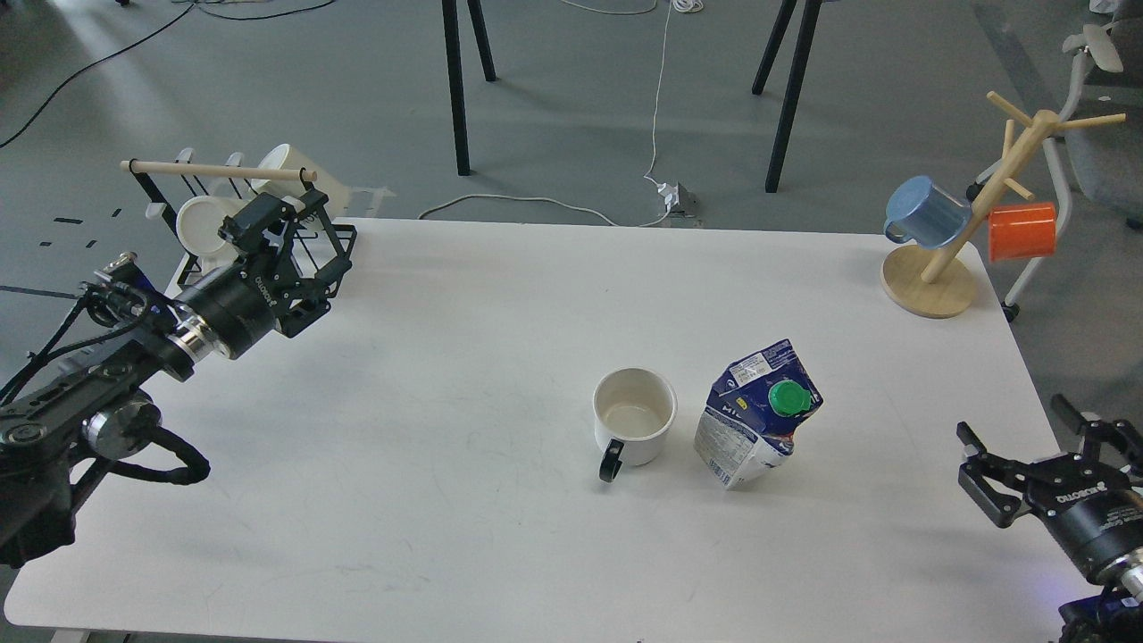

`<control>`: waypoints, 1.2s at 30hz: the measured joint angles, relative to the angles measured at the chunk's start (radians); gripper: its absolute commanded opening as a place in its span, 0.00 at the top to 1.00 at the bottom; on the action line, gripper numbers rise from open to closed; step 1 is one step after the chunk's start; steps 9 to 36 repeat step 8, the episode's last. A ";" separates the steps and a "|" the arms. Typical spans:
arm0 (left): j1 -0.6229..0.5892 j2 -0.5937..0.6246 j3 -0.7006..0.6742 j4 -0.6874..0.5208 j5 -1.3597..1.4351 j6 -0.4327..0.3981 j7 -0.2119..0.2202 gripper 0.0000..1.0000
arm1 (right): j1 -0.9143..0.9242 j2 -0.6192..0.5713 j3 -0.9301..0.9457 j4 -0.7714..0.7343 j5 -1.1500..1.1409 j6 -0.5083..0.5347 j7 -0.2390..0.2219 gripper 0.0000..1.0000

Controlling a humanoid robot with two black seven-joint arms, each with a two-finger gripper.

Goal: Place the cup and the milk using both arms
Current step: 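Release the milk carton beside the mug and retract the right gripper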

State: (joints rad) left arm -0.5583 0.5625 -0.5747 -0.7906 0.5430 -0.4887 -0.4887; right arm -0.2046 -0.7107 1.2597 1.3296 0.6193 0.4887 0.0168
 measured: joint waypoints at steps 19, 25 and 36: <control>0.012 0.015 -0.006 -0.007 -0.001 0.000 0.000 0.01 | 0.154 -0.010 -0.019 -0.090 -0.004 0.000 -0.002 0.00; 0.012 0.015 -0.006 -0.007 -0.001 0.000 0.000 0.01 | 0.154 -0.010 -0.019 -0.090 -0.004 0.000 -0.002 0.00; 0.012 0.015 -0.006 -0.007 -0.001 0.000 0.000 0.01 | 0.154 -0.010 -0.019 -0.090 -0.004 0.000 -0.002 0.00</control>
